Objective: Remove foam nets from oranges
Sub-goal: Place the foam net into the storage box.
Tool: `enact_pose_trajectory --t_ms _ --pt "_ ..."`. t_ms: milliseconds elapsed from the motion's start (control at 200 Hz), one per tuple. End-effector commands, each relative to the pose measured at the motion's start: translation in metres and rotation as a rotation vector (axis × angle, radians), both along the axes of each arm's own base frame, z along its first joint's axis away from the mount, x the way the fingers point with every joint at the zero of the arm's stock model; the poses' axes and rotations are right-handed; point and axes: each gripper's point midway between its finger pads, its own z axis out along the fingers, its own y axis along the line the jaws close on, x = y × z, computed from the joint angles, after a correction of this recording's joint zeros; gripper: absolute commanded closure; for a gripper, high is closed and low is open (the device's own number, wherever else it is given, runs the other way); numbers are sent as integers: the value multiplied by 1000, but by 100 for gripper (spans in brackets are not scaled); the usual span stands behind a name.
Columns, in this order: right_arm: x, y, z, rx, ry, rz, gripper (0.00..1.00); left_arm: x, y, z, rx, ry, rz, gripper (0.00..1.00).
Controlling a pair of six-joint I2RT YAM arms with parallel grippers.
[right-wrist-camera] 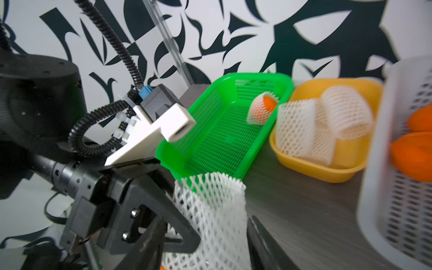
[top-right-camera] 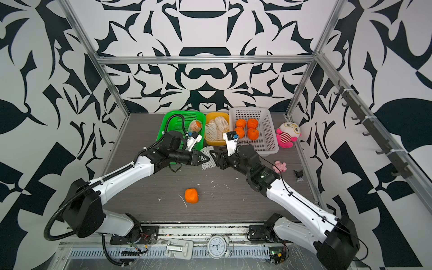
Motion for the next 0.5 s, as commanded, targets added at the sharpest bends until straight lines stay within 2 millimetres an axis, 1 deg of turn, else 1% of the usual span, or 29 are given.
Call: enact_pose_trajectory --t_ms 0,75,85,100,150,160,180,220,260,285,360,400,420,495 --pt "9 -40 -1 -101 -58 -164 39 24 2 -4 97 2 22 75" --pt "11 -57 -4 -151 -70 -239 39 43 -4 -6 134 -2 22 76" --pt "11 -59 -5 -156 -70 -247 39 46 -6 -3 130 -7 24 76" --pt "11 -61 -6 -166 -71 -258 39 49 -7 -7 142 5 24 76" --pt "11 -66 -9 -186 -67 -276 39 61 -15 -5 154 4 15 76" --pt "13 -71 -10 -196 -70 -303 39 63 -16 -3 154 0 13 76" --pt "14 -74 -11 -206 -70 -318 39 67 -19 -6 164 8 8 76" --pt "14 -76 -14 -214 -69 -327 39 76 -25 -3 170 1 1 76" --pt "14 -77 -17 -221 -66 -334 39 85 -30 -6 182 5 -8 76" --pt "15 -79 -18 -224 -66 -340 39 92 -33 -3 188 -7 -6 76" --pt "16 -81 -22 -233 -65 -354 39 108 -39 -11 223 -5 -5 76" --pt "16 -82 -24 -237 -64 -359 39 117 -42 -10 230 -11 -4 76" --pt "16 -83 -25 -239 -63 -363 39 121 -44 -15 241 -5 -4 76" --pt "16 -84 -27 -243 -61 -366 39 136 -48 -20 262 -11 0 76"
